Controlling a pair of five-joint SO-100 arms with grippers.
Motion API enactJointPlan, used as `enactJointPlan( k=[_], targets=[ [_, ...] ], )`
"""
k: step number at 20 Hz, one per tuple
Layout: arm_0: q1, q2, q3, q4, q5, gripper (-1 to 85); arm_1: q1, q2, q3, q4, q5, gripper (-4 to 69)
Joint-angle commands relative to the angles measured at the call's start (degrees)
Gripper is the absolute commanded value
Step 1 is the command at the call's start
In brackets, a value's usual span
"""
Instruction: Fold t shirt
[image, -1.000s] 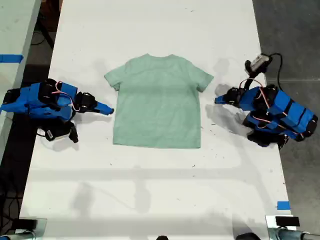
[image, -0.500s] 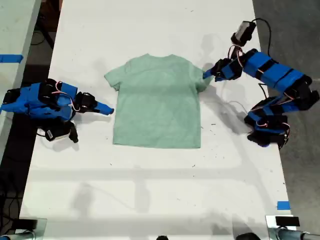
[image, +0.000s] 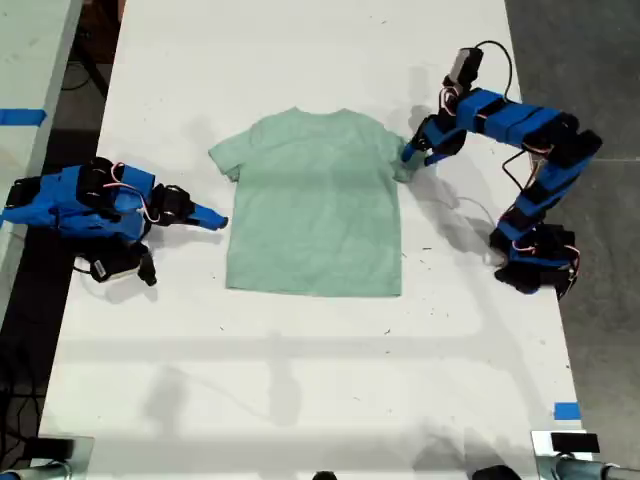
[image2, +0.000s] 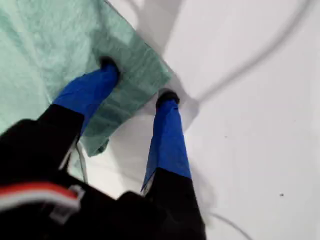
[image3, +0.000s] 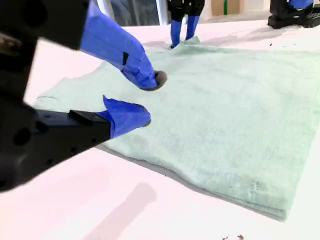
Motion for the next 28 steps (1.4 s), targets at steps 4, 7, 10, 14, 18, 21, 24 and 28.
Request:
enactJointPlan(
  k=[4, 7, 10, 14, 18, 21, 24, 28],
  targets=[
    [0.0, 0.3, 0.4, 0.1, -0.2, 7.6, -0.6, 5.2, -7.4, 3.3, -2.3, 1.8],
    [0.0, 0.3, 0.4, 0.1, -0.2, 7.6, -7.6, 8.7, -20.8, 9.2, -2.6, 1.8],
    [0.0, 0.3, 0.4, 0.1, -0.2, 7.6, -17.7, 7.4, -25.8, 6.4, 0.1, 1.9],
    [0.0, 0.3, 0.4, 0.1, -0.2, 7.6, -28.3, -2.7, -26.7, -3.3, 5.0, 1.9],
    [0.0, 0.3, 0.4, 0.1, -0.2, 7.6, -34.5, -16.6, -40.0, -4.7, 4.7, 8.6],
    [0.0, 0.3, 0.4, 0.1, -0.2, 7.6, -32.3, -15.8, -49.1, 9.4, 2.5, 16.0],
    [0.0, 0.3, 0.4, 0.1, -0.2, 7.6, -25.2, -1.5, -43.6, 18.5, 1.7, 10.5],
    [0.0, 0.3, 0.4, 0.1, -0.2, 7.6, -21.6, 24.7, -25.0, 23.8, 1.9, 1.9]
  ],
)
